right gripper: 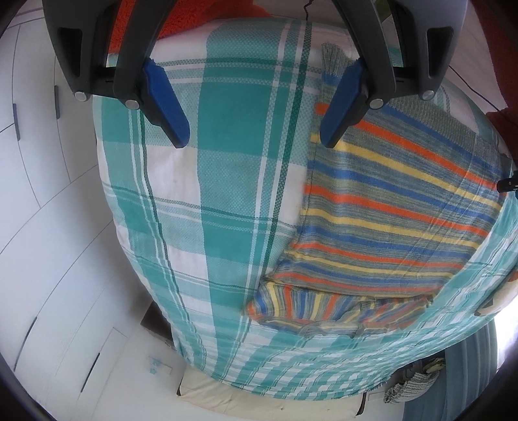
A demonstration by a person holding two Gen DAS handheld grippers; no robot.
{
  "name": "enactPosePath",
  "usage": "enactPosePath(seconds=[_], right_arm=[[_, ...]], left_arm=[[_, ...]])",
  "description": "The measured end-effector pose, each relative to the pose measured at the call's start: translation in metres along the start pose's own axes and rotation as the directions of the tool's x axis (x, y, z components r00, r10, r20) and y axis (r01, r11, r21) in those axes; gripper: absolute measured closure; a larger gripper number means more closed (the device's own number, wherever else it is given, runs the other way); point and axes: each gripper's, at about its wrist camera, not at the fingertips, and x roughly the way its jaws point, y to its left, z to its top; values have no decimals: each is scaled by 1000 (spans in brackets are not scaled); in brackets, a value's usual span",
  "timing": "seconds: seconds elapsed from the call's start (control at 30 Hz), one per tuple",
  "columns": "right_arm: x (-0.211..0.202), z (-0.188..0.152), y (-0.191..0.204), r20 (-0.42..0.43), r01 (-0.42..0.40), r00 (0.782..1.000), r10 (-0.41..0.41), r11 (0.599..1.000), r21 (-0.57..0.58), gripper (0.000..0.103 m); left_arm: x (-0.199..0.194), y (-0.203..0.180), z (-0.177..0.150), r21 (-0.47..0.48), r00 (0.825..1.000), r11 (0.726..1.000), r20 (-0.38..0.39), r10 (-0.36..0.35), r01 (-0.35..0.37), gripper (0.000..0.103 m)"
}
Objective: Fold small clothes
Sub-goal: 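Grasp the sweater hem with both tools and fold it toward the collar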
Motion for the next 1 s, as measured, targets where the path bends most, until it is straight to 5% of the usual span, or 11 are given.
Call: enactPosePath(seconds=[0.13, 0.27, 0.37, 0.4, 0.43, 0.47, 0.53, 0.67, 0.77, 1.0], right_arm=[[13, -6, -34, -71, -203, 973, 217, 964, 171, 21], [37, -21, -21, -156, -464, 841, 519, 838, 285, 21], [57, -33, 8, -260, -501, 789, 557, 828, 253, 30], [65, -36, 15, -297, -502, 775, 557, 829, 246, 44], [71, -40, 21, -333, -500, 761, 557, 830, 246, 76], [73, -41, 23, -348, -492, 759, 550, 835, 247, 97], [70, -35, 22, -326, -503, 761, 561, 828, 250, 96], [63, 3, -1, -192, -536, 772, 605, 783, 316, 96], [72, 52, -14, -84, -562, 780, 620, 754, 340, 96], [138, 187, -23, 85, -543, 830, 551, 765, 345, 96]], left_arm=[[12, 12, -3, -51, 996, 997, -68, -60, 57, 8], [7, 5, -6, -14, 991, 994, -80, -105, 104, 29], [7, -6, -8, 34, 990, 994, -100, -103, 107, 53], [8, -9, -9, 49, 989, 993, -110, -97, 103, 77], [8, -11, -10, 64, 988, 993, -121, -92, 100, 97], [6, -13, -10, 77, 988, 992, -126, -86, 96, 97], [-1, -12, -9, 79, 985, 990, -132, -110, 121, 98], [-19, 6, 21, -16, 952, 959, -118, -282, 282, 98], [-25, 15, 74, -55, 931, 931, -43, -364, 361, 98], [-5, 3, 239, -59, 923, 925, 113, -367, 375, 98]])
